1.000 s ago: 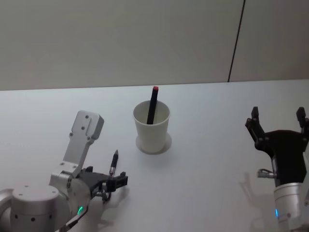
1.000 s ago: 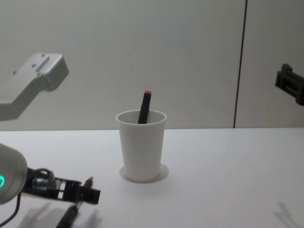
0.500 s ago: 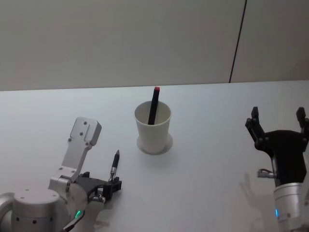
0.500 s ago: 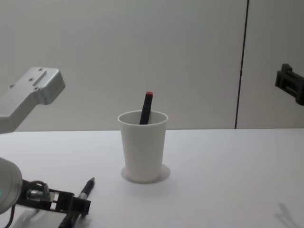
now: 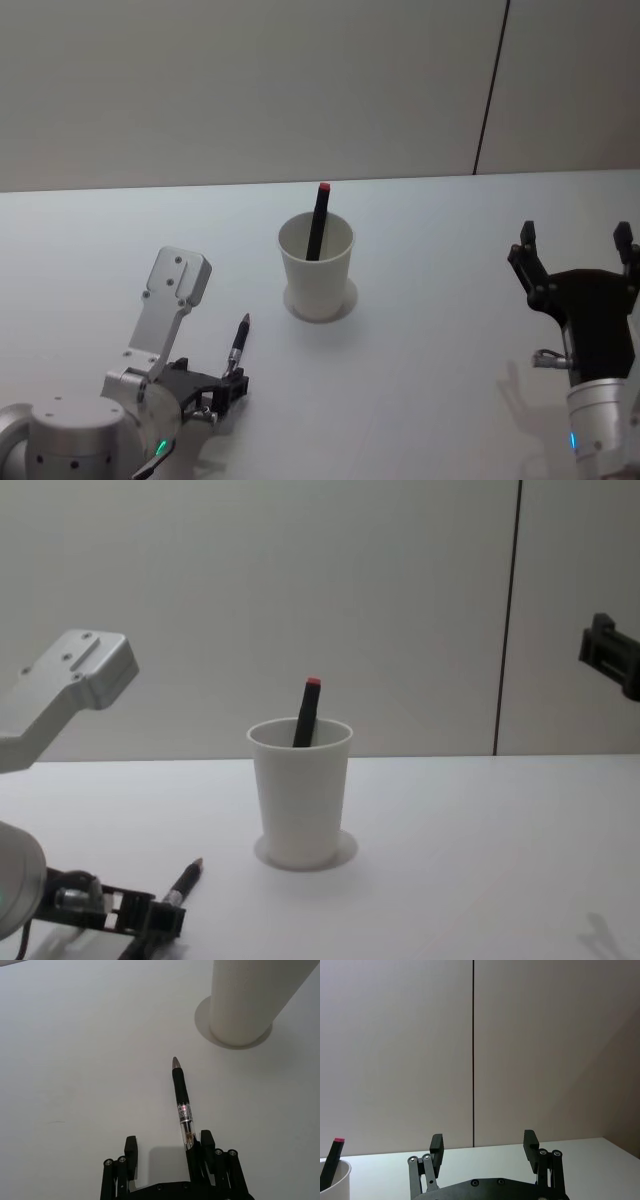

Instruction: Place the pen into the pen holder.

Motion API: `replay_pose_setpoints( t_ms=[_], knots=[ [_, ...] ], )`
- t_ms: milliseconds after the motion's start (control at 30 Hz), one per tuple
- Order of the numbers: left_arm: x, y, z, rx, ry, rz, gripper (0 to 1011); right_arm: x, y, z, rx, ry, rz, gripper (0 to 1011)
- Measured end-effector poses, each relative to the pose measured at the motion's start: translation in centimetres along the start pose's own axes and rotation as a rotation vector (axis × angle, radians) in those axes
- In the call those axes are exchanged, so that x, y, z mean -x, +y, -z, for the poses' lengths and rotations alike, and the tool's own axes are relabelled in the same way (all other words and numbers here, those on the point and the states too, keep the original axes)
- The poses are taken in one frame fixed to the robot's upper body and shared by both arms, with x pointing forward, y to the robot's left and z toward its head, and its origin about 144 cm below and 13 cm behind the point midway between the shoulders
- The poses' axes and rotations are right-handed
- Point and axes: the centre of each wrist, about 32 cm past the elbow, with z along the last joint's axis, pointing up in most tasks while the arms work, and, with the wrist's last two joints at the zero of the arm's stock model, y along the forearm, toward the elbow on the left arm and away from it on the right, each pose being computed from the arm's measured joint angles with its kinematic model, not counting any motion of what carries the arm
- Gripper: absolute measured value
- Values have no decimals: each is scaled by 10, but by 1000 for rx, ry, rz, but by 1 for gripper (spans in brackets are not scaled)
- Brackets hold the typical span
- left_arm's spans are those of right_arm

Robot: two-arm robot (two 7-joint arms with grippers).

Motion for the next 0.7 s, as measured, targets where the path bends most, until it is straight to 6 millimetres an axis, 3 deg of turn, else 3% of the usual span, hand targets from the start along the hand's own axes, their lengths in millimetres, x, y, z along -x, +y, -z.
replay_pose_setpoints(
  t_ms=[400,700],
  knots=[
    [4,3,3,10,-34,-4,728,0,0,0,0,0,0,1002],
    [9,8,4,22,-69,6,442,0,0,0,0,0,0,1001]
  ],
)
